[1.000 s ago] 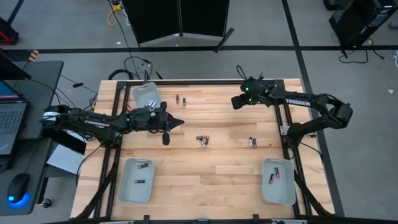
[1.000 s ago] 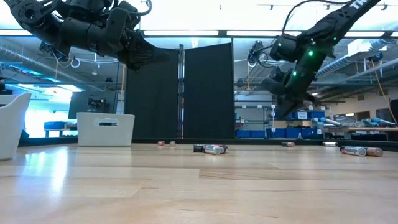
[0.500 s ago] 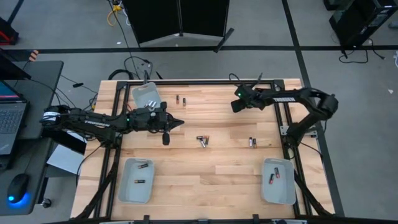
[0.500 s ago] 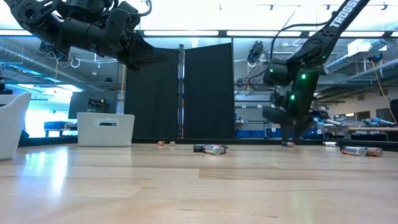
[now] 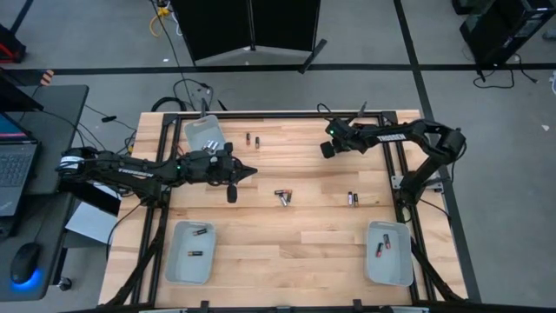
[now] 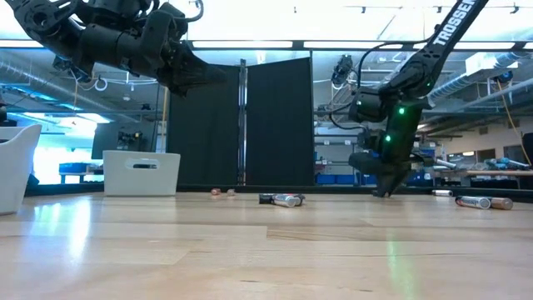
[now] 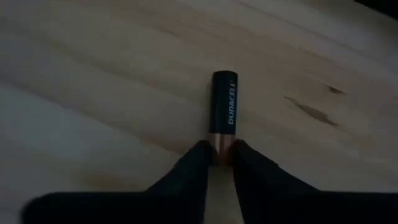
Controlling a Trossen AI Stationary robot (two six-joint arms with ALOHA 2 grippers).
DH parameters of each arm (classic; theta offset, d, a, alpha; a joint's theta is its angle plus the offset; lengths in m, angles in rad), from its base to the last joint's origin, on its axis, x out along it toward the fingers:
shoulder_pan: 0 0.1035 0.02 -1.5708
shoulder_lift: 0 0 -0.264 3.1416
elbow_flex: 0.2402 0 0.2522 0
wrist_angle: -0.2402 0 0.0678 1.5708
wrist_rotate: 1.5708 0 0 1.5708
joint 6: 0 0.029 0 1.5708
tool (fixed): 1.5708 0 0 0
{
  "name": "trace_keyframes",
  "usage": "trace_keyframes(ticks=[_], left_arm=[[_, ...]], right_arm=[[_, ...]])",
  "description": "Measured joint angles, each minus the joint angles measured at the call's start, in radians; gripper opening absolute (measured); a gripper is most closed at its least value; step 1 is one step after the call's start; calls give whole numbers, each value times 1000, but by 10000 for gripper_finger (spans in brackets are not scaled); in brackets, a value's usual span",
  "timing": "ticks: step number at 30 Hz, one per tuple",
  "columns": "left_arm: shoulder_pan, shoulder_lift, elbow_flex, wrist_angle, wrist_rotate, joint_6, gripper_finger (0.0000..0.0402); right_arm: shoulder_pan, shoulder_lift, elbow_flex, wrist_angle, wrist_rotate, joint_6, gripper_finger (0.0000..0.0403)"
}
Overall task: Sort batteries
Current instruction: Put the black-brown battery into the bottom left gray bin
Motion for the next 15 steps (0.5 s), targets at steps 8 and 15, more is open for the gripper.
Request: trace_keyframes(ticks=[8,15], left_arm=[[0,1,0,72,16,-53,8],[0,1,0,135,21,-115,8]], right_arm=[[151,-137,-16,76,-58,-85,52],[373,-177,-136,638,-111,-157,52]])
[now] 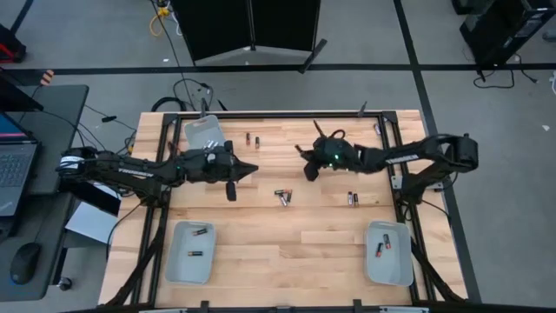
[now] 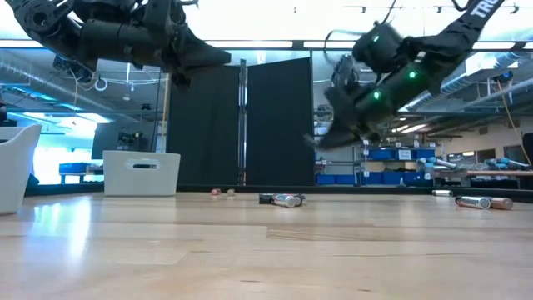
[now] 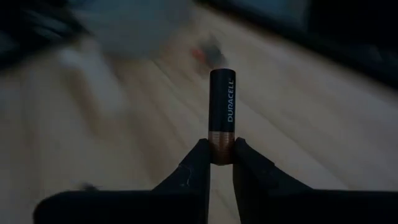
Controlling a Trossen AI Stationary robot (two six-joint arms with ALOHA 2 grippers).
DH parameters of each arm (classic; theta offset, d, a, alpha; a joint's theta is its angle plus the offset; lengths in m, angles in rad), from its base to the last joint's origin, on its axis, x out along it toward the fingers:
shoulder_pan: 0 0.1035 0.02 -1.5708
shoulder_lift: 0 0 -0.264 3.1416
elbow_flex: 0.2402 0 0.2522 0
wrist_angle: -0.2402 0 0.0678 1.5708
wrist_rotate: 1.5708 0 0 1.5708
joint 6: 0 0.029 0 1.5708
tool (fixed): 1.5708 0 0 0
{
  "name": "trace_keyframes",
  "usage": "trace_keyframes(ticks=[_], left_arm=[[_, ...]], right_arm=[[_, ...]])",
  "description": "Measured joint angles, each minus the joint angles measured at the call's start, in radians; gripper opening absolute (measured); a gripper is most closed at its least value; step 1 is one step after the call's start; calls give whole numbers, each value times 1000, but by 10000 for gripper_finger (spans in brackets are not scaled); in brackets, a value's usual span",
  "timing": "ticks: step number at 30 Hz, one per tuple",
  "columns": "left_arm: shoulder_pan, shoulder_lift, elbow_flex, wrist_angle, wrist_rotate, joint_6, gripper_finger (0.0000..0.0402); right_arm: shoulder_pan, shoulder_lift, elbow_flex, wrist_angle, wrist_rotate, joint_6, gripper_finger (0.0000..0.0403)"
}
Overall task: Sort batteries
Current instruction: Put the black-brown battery into the bottom left gray bin
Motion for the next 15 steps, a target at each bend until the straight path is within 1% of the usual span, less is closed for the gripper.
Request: trace_keyframes(ticks=[3,6,10,15], left_arm=[[0,0,0,33,0,-9,8],[0,0,13,33,1,-9,8],[-3,0,37,38,1,38,21],[-10,24,67,54,1,16,71]], right_arm=[[87,3,-25,207,5,-78,52],[160,3,-27,342,12,-159,52],[224,3,-11,441,30,-239,52],[271,3,7,504,49,-320,52]])
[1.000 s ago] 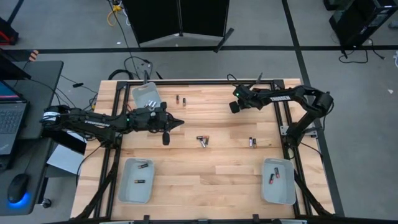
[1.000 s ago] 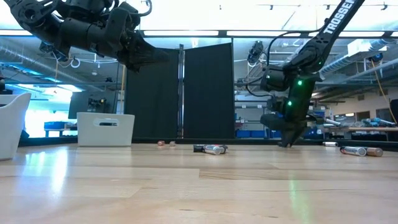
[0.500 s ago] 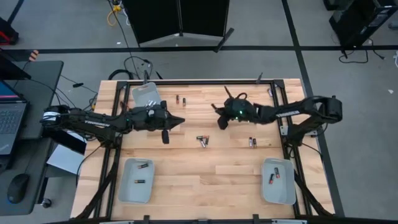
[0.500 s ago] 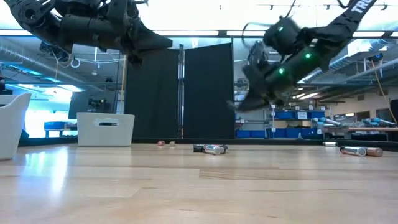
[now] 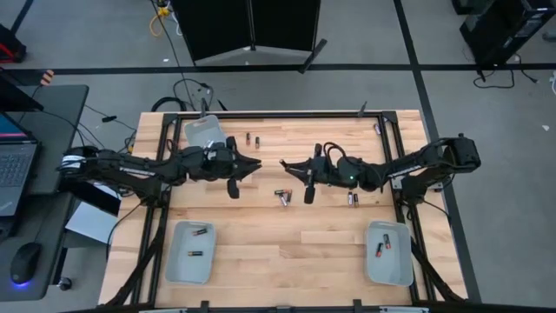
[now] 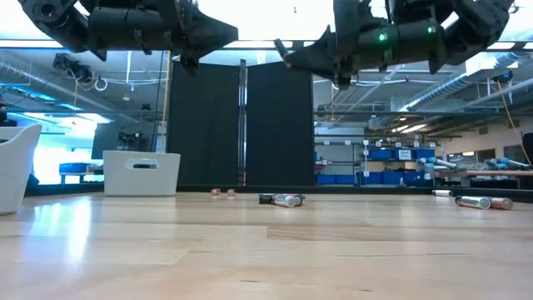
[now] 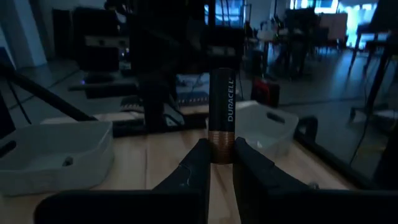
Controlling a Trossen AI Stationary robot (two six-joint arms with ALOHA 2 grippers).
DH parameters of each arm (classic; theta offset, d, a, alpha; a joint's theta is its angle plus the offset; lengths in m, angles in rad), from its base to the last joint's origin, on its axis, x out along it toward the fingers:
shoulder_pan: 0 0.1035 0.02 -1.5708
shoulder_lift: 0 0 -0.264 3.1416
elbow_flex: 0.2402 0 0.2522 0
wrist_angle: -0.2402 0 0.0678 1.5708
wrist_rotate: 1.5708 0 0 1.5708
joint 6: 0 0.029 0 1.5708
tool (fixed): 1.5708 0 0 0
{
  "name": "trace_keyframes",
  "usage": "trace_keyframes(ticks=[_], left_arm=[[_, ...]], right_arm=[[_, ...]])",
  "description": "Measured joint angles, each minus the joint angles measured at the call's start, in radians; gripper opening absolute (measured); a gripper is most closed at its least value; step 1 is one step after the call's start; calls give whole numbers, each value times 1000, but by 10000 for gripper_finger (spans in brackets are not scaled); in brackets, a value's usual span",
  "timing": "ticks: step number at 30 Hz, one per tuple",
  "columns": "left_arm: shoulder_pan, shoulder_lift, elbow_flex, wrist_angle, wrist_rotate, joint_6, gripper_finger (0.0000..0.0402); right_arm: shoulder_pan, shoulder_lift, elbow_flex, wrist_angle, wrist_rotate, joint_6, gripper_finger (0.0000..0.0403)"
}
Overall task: Sort batteries
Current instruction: Put the black-brown battery into the bottom left gray bin
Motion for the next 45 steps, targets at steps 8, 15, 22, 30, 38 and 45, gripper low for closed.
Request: trace_keyframes(ticks=[8,15,22,30,38,45], left_arm=[[-24,175,56,189,6,-26,164],[-24,296,142,244,44,-26,201],[-24,365,210,244,109,-25,200],[-25,375,229,246,124,38,106],[-24,375,229,251,126,82,55],[-26,311,229,270,195,93,55]], right_arm=[[33,0,6,45,3,-57,52],[54,0,6,45,3,-78,52],[56,0,6,50,2,-84,52],[57,-1,6,51,-6,-85,52],[56,-2,6,51,-8,-92,81],[55,-2,7,44,31,-91,174]])
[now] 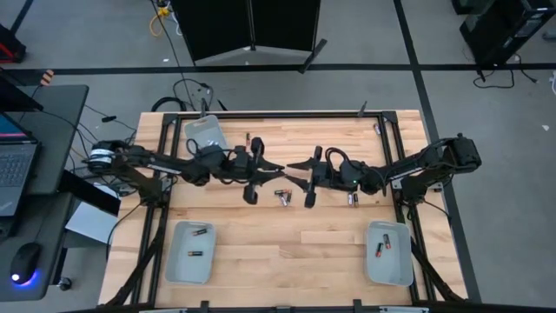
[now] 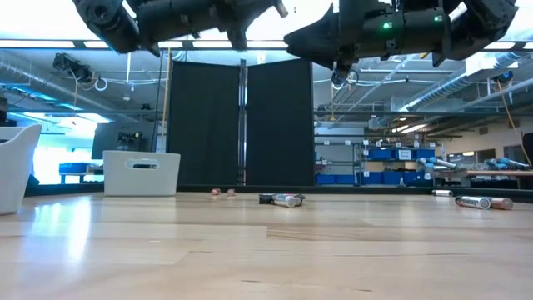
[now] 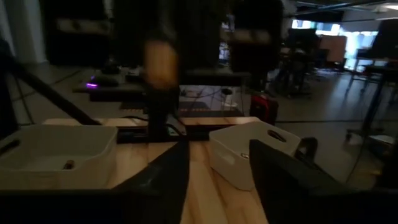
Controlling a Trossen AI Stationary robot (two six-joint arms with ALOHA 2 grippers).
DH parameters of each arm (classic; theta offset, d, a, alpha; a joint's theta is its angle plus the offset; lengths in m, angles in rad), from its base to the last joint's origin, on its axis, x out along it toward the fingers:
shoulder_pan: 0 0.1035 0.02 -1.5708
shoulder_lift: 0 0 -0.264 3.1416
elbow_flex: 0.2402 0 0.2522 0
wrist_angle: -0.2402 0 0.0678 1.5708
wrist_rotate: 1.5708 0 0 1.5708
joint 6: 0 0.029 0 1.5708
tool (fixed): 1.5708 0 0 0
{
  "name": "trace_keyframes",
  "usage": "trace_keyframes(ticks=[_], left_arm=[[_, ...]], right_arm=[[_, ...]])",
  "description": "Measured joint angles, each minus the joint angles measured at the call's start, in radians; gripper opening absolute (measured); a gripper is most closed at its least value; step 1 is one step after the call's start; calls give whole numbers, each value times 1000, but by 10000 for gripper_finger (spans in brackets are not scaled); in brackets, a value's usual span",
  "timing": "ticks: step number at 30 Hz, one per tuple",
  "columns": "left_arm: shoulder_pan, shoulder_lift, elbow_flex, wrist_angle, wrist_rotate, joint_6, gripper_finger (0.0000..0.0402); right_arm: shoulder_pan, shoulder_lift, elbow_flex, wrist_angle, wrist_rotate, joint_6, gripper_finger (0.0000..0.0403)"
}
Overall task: Sort batteries
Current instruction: Put the black-brown battery into the bottom left gray bin
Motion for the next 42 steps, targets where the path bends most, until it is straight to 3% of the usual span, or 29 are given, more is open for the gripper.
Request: trace_keyframes(ticks=[5,10,14,18,23,28,33,42], left_arm=[[0,-109,0,-129,62,17,55],[-9,-267,30,-547,95,18,55],[-57,-355,144,-1032,79,33,55],[-170,-355,272,-1473,12,-18,55],[-348,-340,293,-1718,-51,-302,55],[-566,-333,231,-1824,-115,-643,55],[-743,-294,139,-1818,-171,-857,55],[-797,-167,9,-1770,-186,-902,55]], right_arm=[[-4,0,0,-43,9,0,214],[-16,0,0,-95,9,0,221],[-28,0,0,-131,8,1,201],[-42,0,0,-164,6,1,168],[-57,0,0,-193,0,21,126],[-62,1,0,-207,-45,-14,97],[-85,1,0,-204,-85,-46,77],[-117,1,0,-207,-155,-45,57]])
